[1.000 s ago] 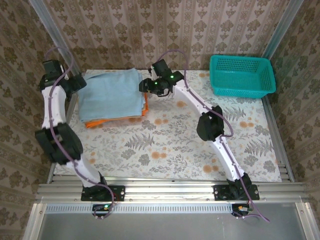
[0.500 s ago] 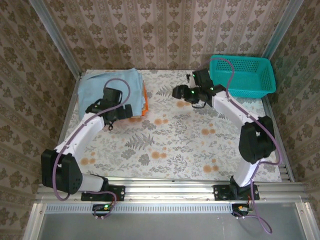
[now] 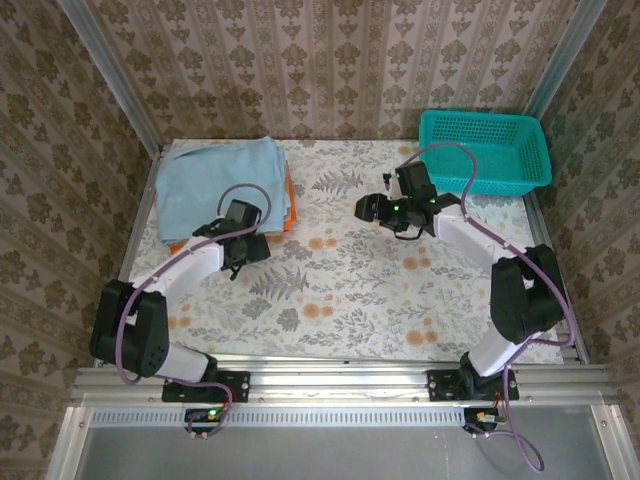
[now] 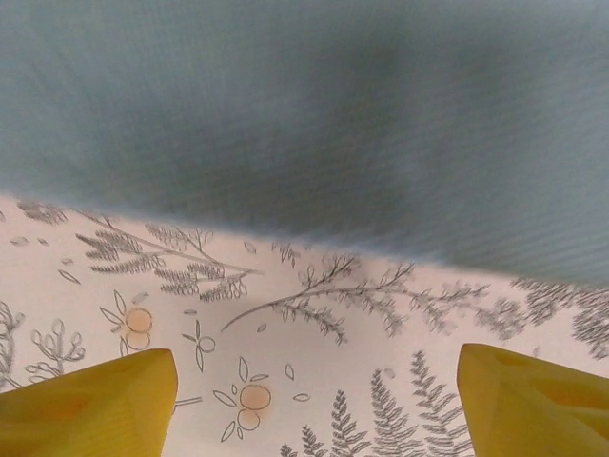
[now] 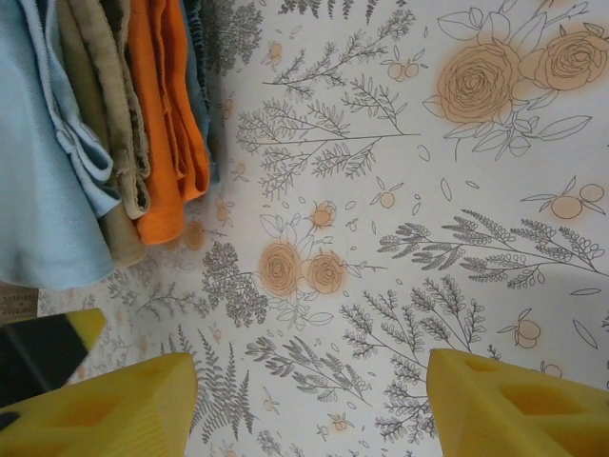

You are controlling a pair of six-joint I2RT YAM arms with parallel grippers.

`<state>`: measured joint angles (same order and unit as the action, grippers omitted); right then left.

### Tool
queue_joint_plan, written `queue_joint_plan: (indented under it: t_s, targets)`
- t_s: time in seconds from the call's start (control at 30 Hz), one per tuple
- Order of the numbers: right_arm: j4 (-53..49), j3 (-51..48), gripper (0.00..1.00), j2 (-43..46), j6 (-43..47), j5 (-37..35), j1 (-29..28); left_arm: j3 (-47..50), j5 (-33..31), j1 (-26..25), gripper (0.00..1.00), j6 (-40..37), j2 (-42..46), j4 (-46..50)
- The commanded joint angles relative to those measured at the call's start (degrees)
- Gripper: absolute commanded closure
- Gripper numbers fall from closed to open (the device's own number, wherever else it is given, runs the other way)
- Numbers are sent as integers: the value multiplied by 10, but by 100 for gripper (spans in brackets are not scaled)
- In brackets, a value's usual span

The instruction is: Fold and stack the trousers

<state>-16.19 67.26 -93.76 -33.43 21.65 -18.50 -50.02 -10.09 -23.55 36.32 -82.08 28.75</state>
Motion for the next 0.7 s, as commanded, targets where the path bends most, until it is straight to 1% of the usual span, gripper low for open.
queue_joint_plan:
  t_s: [0.0, 0.1, 0.27, 0.43, 0.47, 0.57, 0.67]
  targets:
    - [17, -15, 34, 20, -1, 9, 2, 12, 4, -1, 24, -33, -27, -65]
    - [14, -17, 34, 23, 2, 7, 3, 5, -4, 26, 24, -55, -82, -99]
    - [12, -33, 34, 30, 4, 6, 4, -31, 36, 110, 26, -65, -148, -126]
    - [12, -49, 34, 40, 5, 5, 7, -100, 50, 177, 27, -80, -204, -101]
    - [12, -50, 34, 42, 6, 6, 7, -118, 56, 184, 27, -89, -213, -95]
    - [8, -50, 34, 47, 7, 4, 8, -180, 38, 194, 26, -111, -246, -67]
    - [8, -48, 35, 52, 6, 6, 8, -235, 41, 221, 26, -119, -284, -50]
